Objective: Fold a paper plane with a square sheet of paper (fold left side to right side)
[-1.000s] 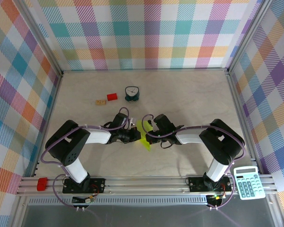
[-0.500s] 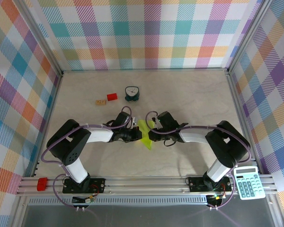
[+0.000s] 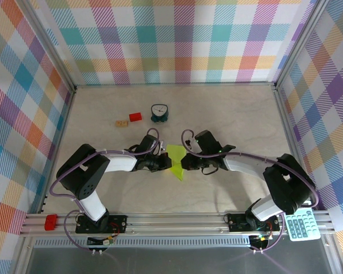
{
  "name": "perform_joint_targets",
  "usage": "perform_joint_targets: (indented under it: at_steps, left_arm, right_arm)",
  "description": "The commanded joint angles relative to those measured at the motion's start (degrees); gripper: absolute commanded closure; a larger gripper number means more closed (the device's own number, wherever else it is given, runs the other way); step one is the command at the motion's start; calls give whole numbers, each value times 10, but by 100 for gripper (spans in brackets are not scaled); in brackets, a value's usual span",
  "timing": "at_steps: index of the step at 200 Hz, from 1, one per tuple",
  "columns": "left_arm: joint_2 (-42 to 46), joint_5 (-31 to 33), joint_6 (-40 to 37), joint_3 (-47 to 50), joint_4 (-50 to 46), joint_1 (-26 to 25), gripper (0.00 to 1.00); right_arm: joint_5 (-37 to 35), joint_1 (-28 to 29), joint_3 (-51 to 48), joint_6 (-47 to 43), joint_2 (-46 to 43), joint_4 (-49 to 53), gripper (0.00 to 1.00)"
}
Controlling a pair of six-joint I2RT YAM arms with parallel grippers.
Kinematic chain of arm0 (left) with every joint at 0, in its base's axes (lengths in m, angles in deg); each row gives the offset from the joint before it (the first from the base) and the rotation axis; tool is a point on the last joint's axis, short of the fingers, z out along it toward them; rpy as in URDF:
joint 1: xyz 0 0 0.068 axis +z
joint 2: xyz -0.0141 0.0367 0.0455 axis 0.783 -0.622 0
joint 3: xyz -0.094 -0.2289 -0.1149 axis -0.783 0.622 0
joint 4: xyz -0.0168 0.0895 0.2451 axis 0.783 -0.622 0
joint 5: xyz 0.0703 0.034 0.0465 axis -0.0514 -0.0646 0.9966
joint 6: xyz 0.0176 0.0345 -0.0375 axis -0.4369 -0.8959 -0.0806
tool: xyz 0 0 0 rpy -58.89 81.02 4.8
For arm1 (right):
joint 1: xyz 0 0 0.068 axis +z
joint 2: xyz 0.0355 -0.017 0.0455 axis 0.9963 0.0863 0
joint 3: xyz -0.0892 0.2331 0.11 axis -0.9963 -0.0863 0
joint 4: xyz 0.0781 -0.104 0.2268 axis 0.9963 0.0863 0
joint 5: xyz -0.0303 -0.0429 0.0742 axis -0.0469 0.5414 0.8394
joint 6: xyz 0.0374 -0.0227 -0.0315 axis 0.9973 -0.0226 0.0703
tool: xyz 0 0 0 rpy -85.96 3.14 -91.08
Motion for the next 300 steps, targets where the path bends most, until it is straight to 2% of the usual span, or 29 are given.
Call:
perform_joint_targets:
  at_steps: [1, 71, 300]
  left_arm:
    - [-21, 41, -2, 3, -61, -6, 100]
    - [-24, 40, -1, 1, -58, -6, 100]
    - [-25, 50, -5, -8, -81, -6, 100]
  right_arm:
    - [83, 15, 17, 35, 32, -13, 100]
    - [91, 18, 36, 36, 111, -22, 100]
    - [64, 28, 5, 25, 123, 35, 100]
